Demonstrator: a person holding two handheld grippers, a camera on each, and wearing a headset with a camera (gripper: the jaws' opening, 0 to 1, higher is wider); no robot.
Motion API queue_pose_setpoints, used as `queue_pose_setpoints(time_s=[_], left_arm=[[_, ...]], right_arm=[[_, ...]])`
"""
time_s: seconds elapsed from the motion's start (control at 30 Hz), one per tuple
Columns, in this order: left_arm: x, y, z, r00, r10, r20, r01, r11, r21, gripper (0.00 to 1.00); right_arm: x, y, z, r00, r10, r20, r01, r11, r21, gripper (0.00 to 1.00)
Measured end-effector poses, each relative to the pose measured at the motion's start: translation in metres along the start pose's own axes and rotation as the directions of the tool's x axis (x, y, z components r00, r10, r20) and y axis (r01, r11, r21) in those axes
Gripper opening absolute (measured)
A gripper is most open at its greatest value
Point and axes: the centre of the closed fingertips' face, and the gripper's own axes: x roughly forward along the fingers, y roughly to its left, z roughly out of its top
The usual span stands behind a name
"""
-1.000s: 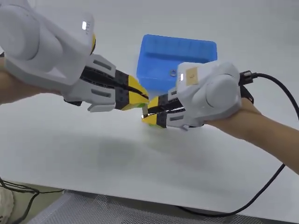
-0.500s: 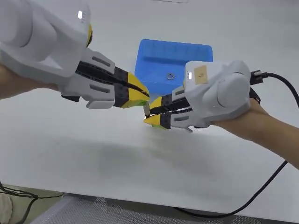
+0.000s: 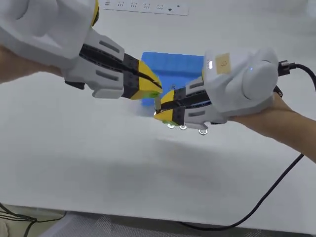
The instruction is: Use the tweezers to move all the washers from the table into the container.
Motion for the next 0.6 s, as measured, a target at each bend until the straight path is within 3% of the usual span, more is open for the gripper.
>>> queue_pose_setpoints(time_s=[0.1,0.13,0.2,0.37,0.43,0.47,0.6], left_arm=[[0.001,0.003,-0.001,1.0000,-0.001,-0.004,0.001,1.000,0.020,0.05],[-0.002,0.007,0.007,1.0000,-0.002,-0.004,0.002,1.000,0.026,0.05],[-0.003,0.012,0.013,1.0000,-0.001,-0.003,0.001,0.999,0.035,0.05],[-0.004,0.026,0.025,1.0000,0.008,0.003,-0.009,0.998,0.061,0.05],[0.000,0.034,0.024,0.9999,0.011,0.004,-0.011,0.998,0.066,0.05],[-0.001,0.037,0.031,0.9999,0.012,0.004,-0.012,0.997,0.073,0.05],[0.004,0.048,0.038,1.0000,0.009,0.004,-0.009,0.996,0.091,0.05]], right_arm=[[-0.004,-0.006,0.002,0.9999,-0.017,0.002,0.017,1.000,-0.003,0.09],[-0.005,-0.007,0.003,0.9998,-0.020,0.005,0.020,1.000,-0.002,0.09],[-0.007,-0.012,0.005,0.9994,-0.032,0.008,0.032,0.999,-0.003,0.09],[-0.016,-0.030,0.008,0.9970,-0.074,0.023,0.074,0.997,0.002,0.09],[-0.020,-0.038,0.008,0.9956,-0.090,0.027,0.090,0.996,0.003,0.09],[-0.022,-0.043,0.008,0.9946,-0.099,0.029,0.099,0.995,0.006,0.09],[-0.026,-0.056,0.006,0.9926,-0.118,0.031,0.118,0.993,0.010,0.09]])
